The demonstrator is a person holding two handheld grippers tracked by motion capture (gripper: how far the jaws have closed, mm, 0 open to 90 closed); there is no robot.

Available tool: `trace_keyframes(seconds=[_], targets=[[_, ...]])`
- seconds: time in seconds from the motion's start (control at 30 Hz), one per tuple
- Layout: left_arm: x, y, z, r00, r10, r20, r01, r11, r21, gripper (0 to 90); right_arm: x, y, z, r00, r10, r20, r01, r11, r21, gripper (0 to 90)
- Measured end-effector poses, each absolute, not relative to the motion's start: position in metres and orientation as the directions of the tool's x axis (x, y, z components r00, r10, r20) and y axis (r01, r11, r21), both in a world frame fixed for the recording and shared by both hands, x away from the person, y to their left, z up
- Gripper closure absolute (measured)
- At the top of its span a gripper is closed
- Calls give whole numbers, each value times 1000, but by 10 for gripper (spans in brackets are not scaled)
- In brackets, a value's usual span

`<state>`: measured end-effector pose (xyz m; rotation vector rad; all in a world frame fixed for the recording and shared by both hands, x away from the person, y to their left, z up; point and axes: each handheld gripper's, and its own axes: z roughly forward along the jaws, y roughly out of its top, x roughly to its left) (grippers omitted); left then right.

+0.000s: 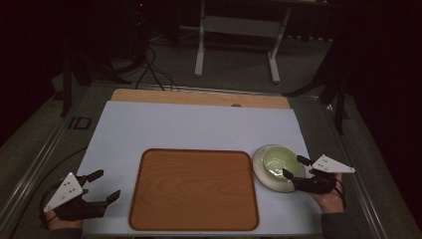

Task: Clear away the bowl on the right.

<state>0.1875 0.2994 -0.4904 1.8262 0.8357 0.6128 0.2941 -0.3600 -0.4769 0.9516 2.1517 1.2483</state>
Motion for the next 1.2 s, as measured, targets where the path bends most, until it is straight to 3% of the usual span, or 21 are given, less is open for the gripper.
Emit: trace_keyframes(seconds=[0.33, 0.77, 1.2], targets=[[187, 300, -490, 632, 774, 40, 265, -264, 927, 153, 310, -367, -474, -610, 788, -90, 348, 368, 862, 213], [187, 300, -490, 629, 777, 42, 262, -263, 929, 152, 324, -371, -479, -572, 818, -60, 402, 344, 849, 234], [187, 300, -490, 628, 777, 43, 261, -263, 929, 152, 334, -370, -486, -540, 840, -52, 448, 339, 827, 311]])
